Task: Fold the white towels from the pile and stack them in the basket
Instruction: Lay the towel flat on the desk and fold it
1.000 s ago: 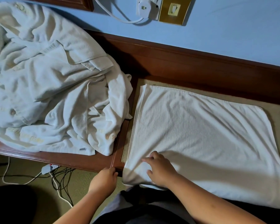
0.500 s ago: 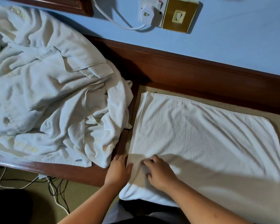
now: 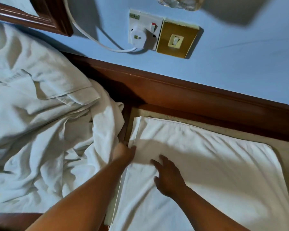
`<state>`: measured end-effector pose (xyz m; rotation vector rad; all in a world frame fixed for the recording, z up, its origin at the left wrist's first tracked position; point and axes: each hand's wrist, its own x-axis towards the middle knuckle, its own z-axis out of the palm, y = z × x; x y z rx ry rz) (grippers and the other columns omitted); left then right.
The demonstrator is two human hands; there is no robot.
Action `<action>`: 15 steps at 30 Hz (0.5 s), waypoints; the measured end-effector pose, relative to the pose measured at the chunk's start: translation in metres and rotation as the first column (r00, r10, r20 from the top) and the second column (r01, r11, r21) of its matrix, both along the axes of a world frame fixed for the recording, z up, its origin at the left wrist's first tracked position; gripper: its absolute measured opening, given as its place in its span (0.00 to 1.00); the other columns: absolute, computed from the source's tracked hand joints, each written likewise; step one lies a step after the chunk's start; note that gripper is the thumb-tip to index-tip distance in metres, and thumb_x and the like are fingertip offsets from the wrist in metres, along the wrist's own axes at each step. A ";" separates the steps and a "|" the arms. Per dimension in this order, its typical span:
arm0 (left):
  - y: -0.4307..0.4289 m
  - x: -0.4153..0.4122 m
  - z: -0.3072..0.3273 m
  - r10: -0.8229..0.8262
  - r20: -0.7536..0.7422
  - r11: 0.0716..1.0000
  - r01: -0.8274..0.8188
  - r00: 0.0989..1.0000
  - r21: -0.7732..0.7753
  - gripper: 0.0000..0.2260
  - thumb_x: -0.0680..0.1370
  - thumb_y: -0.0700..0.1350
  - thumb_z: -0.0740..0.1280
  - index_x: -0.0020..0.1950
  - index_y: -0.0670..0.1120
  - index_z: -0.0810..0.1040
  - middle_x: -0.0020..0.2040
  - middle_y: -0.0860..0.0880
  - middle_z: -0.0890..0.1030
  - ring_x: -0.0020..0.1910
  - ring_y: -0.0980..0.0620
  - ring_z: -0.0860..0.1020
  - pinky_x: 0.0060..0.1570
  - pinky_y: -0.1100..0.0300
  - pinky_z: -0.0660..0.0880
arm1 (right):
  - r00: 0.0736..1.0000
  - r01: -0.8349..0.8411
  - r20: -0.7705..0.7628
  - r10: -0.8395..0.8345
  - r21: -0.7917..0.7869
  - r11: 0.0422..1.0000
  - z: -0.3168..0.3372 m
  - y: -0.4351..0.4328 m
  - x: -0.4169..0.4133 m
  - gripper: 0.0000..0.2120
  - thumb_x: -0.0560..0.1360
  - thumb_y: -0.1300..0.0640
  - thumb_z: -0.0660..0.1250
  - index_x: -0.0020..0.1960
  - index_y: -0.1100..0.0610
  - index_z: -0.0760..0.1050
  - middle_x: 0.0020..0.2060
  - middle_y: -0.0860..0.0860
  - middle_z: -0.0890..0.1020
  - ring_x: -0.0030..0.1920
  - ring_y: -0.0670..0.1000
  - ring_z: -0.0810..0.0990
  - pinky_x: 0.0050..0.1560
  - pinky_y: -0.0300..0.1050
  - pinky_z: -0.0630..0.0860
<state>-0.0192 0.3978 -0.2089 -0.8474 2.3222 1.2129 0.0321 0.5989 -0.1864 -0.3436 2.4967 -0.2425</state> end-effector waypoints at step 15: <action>-0.020 -0.131 -0.021 -0.159 -0.236 0.975 0.115 0.959 -0.189 0.06 0.76 0.37 0.63 0.49 0.46 0.76 0.51 0.44 0.75 0.46 0.43 0.76 0.46 0.59 0.68 | 0.997 -0.032 -0.069 0.025 -0.100 0.994 -0.024 -0.022 -0.100 0.34 0.78 0.55 0.63 0.80 0.41 0.54 0.81 0.51 0.46 0.81 0.56 0.47 0.78 0.51 0.52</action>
